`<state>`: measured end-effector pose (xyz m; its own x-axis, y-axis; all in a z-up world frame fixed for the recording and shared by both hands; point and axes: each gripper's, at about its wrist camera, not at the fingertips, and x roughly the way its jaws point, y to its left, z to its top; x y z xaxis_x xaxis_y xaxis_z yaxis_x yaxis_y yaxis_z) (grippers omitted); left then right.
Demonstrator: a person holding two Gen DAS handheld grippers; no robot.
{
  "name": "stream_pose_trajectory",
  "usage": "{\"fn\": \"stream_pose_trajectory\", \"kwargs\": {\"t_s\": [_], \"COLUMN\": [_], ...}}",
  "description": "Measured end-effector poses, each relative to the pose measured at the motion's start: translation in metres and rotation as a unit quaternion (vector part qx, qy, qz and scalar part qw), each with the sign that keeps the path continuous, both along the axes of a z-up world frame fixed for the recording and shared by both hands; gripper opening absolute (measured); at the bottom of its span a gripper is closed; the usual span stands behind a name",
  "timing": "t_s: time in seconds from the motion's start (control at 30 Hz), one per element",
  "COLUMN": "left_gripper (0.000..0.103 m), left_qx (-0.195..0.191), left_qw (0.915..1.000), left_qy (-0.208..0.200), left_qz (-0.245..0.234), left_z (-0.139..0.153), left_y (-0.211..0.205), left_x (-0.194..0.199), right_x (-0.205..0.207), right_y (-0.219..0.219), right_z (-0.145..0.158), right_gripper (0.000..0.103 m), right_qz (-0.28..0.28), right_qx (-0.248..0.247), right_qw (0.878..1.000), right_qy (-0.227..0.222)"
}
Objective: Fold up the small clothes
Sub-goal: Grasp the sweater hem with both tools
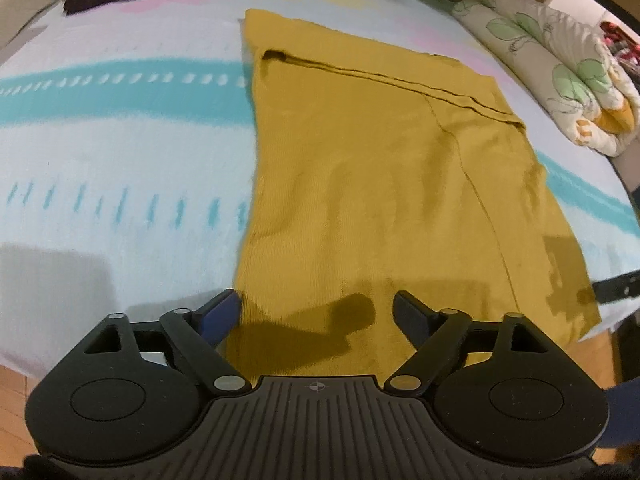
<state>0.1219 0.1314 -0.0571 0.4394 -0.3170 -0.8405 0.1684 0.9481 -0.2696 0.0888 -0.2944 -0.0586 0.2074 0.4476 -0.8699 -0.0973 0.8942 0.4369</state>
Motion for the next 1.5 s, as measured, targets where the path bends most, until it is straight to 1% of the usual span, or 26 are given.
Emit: {"fn": "stream_pose_trajectory", "kwargs": {"t_s": [0.1, 0.17, 0.23, 0.33, 0.47, 0.57, 0.63, 0.73, 0.8, 0.83, 0.87, 0.93, 0.97, 1.0, 1.03, 1.07, 1.1, 1.13, 1.2, 1.23, 1.27, 1.3, 1.33, 1.37, 1.43, 1.5], "left_gripper": [0.087, 0.089, 0.097, 0.096, 0.095, 0.095, 0.096, 0.096, 0.095, 0.089, 0.086, 0.074, 0.071, 0.065, 0.055, 0.048, 0.035, 0.029, 0.026, 0.020, 0.017, 0.011, 0.007, 0.007, 0.007, 0.006], "left_qx": [-0.008, -0.009, -0.013, -0.002, 0.010, 0.011, 0.018, 0.015, 0.003, 0.004, 0.014, 0.036, 0.043, 0.046, 0.047, 0.047, 0.044, 0.041, 0.033, 0.029, 0.026, 0.022, 0.016, 0.008, -0.004, -0.021], "left_qw": [0.9999, 1.0000, 0.9999, 1.0000, 0.9995, 0.9996, 0.9996, 0.9998, 1.0000, 0.9999, 0.9998, 0.9992, 0.9989, 0.9987, 0.9985, 0.9982, 0.9981, 0.9981, 0.9982, 0.9982, 0.9984, 0.9986, 0.9989, 0.9990, 0.9988, 0.9974], "left_qy": [0.005, 0.004, 0.002, -0.001, -0.027, -0.003, -0.009, -0.008, -0.007, -0.009, -0.011, -0.013, -0.013, -0.012, -0.012, -0.014, -0.017, -0.017, -0.014, -0.015, -0.015, -0.016, -0.017, -0.018, -0.025, -0.047], "left_qz": [0.006, 0.003, -0.002, -0.009, 0.016, 0.027, 0.019, 0.013, 0.005, 0.007, 0.011, 0.011, 0.015, 0.019, 0.024, 0.032, 0.039, 0.044, 0.049, 0.050, 0.048, 0.044, 0.042, 0.040, 0.041, 0.050], "left_z": [-0.005, -0.006, -0.008, -0.007, 0.001, -0.008, -0.008, -0.007, -0.007, -0.007, -0.006, -0.005, -0.005, -0.004, -0.003, -0.002, -0.002, -0.001, -0.001, -0.001, -0.001, -0.001, 0.000, 0.001, 0.007, 0.019], "left_y": [0.004, 0.004, 0.002, -0.003, 0.006, 0.013, 0.009, 0.000, -0.005, -0.008, -0.011, -0.014, -0.014, -0.013, -0.011, -0.008, -0.005, -0.002, 0.001, 0.002, 0.003, 0.002, 0.002, 0.002, 0.000, 0.001], "left_x": [0.000, 0.000, 0.000, -0.001, -0.005, -0.004, -0.005, -0.003, -0.002, -0.002, -0.003, -0.003, -0.004, -0.004, -0.003, -0.003, -0.003, -0.003, -0.001, -0.001, -0.001, -0.001, -0.002, -0.002, -0.003, -0.005], "right_x": [0.002, 0.003, 0.004, 0.006, 0.004, 0.001, 0.003, 0.004, 0.005, 0.004, 0.003, 0.001, 0.001, 0.000, 0.000, -0.001, -0.001, 0.000, 0.000, -0.001, -0.001, -0.001, -0.001, -0.002, -0.005, -0.006], "right_y": [0.013, 0.024, 0.028, 0.023, 0.011, 0.008, 0.008, 0.006, 0.005, 0.000, -0.001, -0.003, -0.003, -0.003, -0.002, 0.000, 0.001, 0.005, 0.005, 0.003, 0.000, -0.004, -0.007, -0.007, -0.002, -0.002], "right_z": [-0.004, -0.006, -0.006, -0.007, -0.007, -0.007, -0.010, -0.011, -0.012, -0.011, -0.012, -0.011, -0.011, -0.011, -0.011, -0.010, -0.010, -0.008, -0.005, -0.003, -0.001, -0.002, -0.003, -0.003, 0.002, 0.011], "right_gripper": [0.103, 0.103, 0.103, 0.103, 0.103, 0.103, 0.103, 0.103, 0.103, 0.103, 0.103, 0.103, 0.103, 0.103, 0.103, 0.103, 0.103, 0.101, 0.091, 0.075, 0.050, 0.026, 0.016, 0.014, 0.014, 0.014], "right_qz": [0.019, 0.040, 0.053, 0.037, 0.018, 0.015, 0.012, 0.003, -0.005, -0.008, -0.010, -0.014, -0.015, -0.017, -0.016, -0.013, -0.010, -0.007, -0.003, -0.005, -0.010, -0.017, -0.022, -0.017, 0.002, 0.004], "right_qx": [0.003, -0.019, -0.030, -0.015, 0.007, 0.008, 0.010, 0.018, 0.026, 0.030, 0.033, 0.036, 0.036, 0.034, 0.031, 0.027, 0.021, 0.013, -0.002, -0.006, -0.004, 0.008, 0.021, 0.025, 0.020, 0.042], "right_qw": [1.000, 0.999, 0.998, 0.999, 1.000, 1.000, 1.000, 1.000, 1.000, 1.000, 0.999, 0.999, 0.999, 0.999, 0.999, 1.000, 1.000, 1.000, 1.000, 1.000, 1.000, 1.000, 1.000, 1.000, 1.000, 0.998], "right_qy": [-0.002, -0.008, -0.014, -0.009, -0.006, -0.005, -0.003, 0.002, 0.006, 0.006, 0.006, 0.005, 0.005, 0.005, 0.005, 0.005, 0.004, 0.003, 0.000, -0.004, -0.008, -0.008, -0.004, -0.005, -0.020, -0.040]}}
